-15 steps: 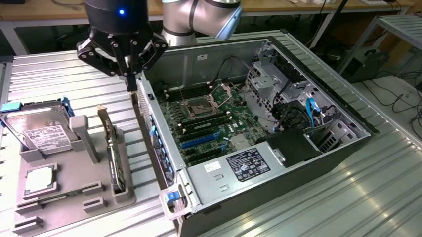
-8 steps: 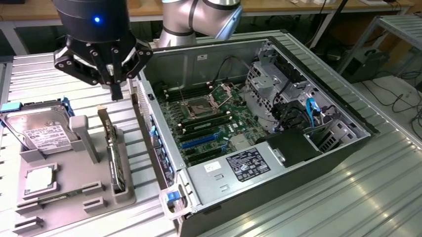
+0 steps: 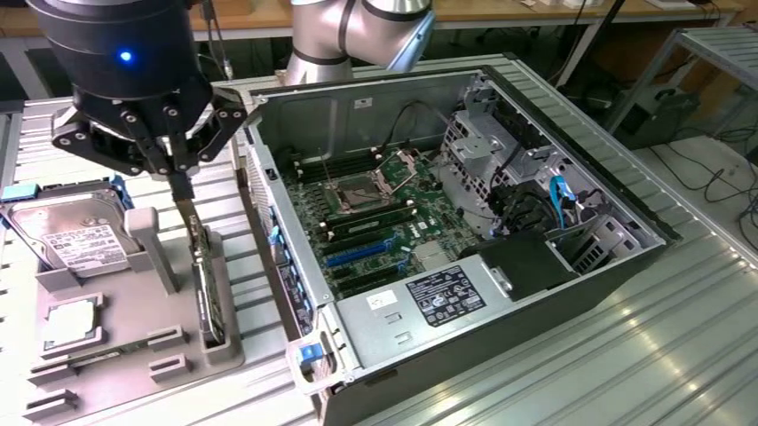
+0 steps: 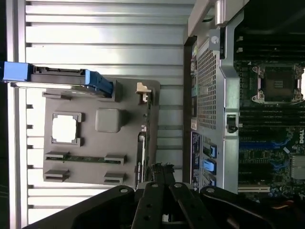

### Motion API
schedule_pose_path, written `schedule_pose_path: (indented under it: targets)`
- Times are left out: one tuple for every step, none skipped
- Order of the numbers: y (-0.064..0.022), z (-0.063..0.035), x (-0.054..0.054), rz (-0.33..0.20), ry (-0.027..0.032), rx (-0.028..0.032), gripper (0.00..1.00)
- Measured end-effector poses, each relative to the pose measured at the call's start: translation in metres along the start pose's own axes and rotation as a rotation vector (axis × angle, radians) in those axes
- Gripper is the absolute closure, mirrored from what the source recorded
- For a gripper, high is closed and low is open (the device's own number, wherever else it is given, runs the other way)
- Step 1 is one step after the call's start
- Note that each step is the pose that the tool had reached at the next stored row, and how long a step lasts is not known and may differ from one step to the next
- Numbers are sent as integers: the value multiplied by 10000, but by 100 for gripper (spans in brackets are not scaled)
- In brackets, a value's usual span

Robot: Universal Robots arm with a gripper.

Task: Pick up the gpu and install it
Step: 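Reach for the gpu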

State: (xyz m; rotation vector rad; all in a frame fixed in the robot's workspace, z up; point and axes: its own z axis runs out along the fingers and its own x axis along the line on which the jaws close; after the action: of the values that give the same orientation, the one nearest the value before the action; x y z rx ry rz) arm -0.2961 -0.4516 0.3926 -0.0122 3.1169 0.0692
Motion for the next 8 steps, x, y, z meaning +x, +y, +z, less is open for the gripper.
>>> schedule_pose_path:
  targets:
    - [-8, -1, 55, 0, -1, 0, 89]
    - [-12, -1, 80, 1, -2, -1, 89]
    - [-15, -2, 107, 0, -1, -1, 89]
    - [-17, -2, 132, 0, -1, -1, 89]
    - [-20, -3, 167, 0, 0, 0, 89]
    - [-23, -4, 195, 0, 1, 1, 89]
    - [-24, -4, 208, 0, 0, 0, 89]
    - [-24, -3, 208, 0, -1, -1, 89]
